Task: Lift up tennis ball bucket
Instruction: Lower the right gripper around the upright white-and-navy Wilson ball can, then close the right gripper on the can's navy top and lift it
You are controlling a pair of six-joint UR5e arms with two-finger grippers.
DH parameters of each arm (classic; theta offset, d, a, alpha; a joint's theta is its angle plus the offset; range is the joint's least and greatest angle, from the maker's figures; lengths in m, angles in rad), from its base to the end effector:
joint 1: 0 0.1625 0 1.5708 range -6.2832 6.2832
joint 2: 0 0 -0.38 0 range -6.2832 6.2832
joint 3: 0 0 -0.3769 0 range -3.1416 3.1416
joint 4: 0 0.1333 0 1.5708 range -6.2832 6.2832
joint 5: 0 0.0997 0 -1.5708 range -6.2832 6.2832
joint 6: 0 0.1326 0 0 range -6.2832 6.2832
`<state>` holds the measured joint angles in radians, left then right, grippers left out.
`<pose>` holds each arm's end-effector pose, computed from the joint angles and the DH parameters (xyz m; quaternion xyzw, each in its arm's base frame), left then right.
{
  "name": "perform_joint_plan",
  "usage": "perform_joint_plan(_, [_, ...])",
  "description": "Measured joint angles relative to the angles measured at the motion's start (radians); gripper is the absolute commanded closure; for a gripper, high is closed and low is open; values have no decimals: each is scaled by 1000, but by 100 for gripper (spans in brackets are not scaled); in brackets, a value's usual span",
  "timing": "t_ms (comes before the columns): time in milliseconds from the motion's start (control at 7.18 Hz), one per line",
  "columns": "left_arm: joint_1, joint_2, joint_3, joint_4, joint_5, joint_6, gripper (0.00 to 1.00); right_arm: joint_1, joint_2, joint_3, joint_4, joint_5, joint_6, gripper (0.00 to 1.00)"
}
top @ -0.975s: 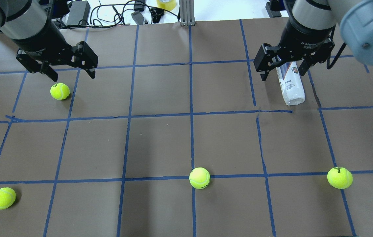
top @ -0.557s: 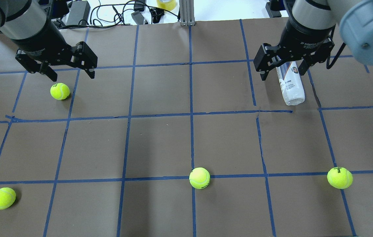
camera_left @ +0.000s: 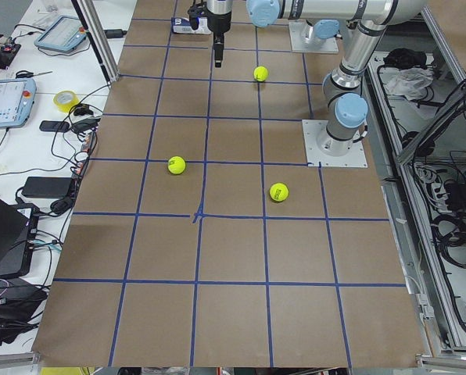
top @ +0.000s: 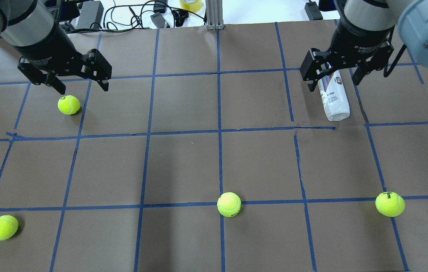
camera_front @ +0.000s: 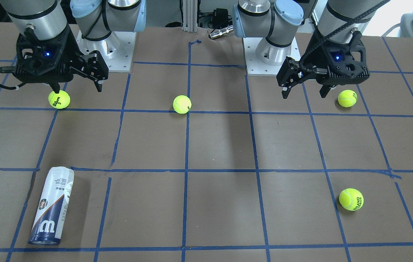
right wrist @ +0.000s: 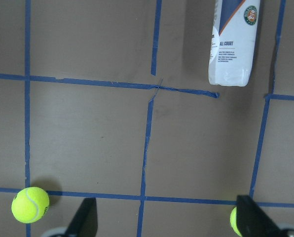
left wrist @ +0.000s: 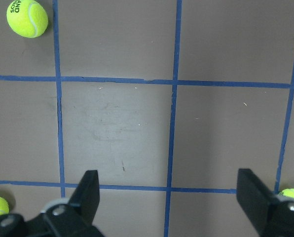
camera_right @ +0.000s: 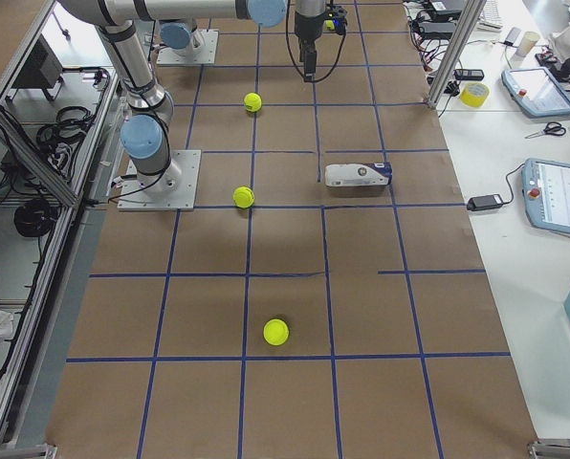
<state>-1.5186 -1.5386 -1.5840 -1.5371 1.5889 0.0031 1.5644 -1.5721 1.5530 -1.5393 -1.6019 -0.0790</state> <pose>-0.1061 -0.4773 0.4223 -0.0248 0.9993 -0.0261 0.0098 0.1261 -0.4752 0.4159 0.0364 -0.9992 -0.0069 0.0153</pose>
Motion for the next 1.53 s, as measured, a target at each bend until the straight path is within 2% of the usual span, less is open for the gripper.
perform_joint_plan(279, [0, 0, -2, 0, 3, 0, 0, -30, 27, 1, -7, -6, 11, 0])
perform_joint_plan(557, [4, 0, -2, 0, 5, 0, 0, -107, 96, -1, -76, -3, 6, 0])
perform_joint_plan(836, [5, -1, -3, 0, 4, 0, 0, -176, 243, -7, -239, -1, -45, 0])
perform_joint_plan(1115, [7, -2, -2, 0, 3, 0, 0, -192, 396, -10, -402, 13, -79, 0])
perform_joint_plan(1533, [15, -3, -2, 1, 3, 0, 0, -194, 520, -15, -537, 26, -150, 0])
